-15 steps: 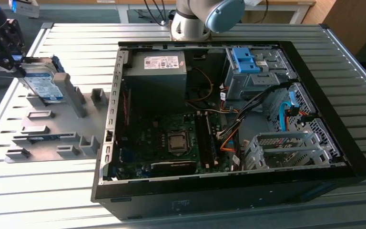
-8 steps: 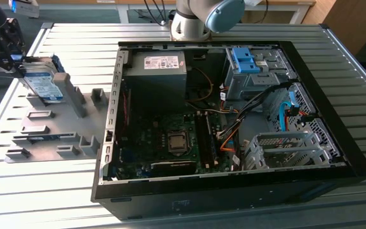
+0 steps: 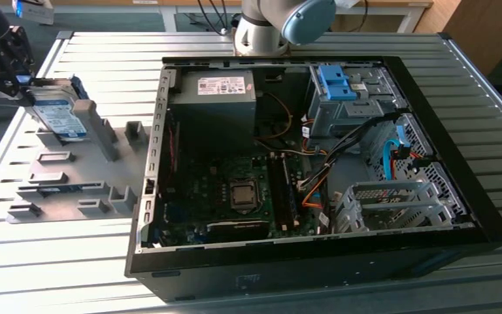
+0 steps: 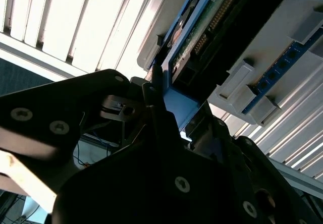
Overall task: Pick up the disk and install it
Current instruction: 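Pick up the disk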
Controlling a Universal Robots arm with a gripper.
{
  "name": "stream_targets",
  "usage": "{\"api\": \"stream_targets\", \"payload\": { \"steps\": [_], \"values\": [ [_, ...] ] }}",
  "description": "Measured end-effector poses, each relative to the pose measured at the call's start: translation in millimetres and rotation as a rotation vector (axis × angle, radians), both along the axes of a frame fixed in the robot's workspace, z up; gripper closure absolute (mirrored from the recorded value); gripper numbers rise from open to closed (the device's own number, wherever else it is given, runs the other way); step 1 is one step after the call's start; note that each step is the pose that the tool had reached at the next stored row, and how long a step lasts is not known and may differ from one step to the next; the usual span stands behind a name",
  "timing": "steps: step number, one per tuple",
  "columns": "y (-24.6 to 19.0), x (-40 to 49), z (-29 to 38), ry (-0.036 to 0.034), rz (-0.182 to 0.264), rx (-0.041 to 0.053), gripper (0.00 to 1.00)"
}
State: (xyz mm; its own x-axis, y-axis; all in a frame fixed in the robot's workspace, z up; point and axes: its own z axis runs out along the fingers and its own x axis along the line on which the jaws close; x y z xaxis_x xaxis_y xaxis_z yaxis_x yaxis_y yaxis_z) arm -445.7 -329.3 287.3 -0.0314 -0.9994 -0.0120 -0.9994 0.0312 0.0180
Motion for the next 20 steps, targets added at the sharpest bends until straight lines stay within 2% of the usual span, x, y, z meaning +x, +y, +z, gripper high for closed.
{"api": "stream_targets", "payload": {
  "steps": [1, 12, 20],
  "values": [
    [0.0, 0.0, 0.0, -0.0001, 0.0, 0.0, 0.64],
    [0.0, 0.0, 0.1, -0.0003, 0.0, 0.0, 0.64],
    [0.0, 0.0, 10.6, -0.0001, 0.0, -0.0001, 0.64]
  ]
}}
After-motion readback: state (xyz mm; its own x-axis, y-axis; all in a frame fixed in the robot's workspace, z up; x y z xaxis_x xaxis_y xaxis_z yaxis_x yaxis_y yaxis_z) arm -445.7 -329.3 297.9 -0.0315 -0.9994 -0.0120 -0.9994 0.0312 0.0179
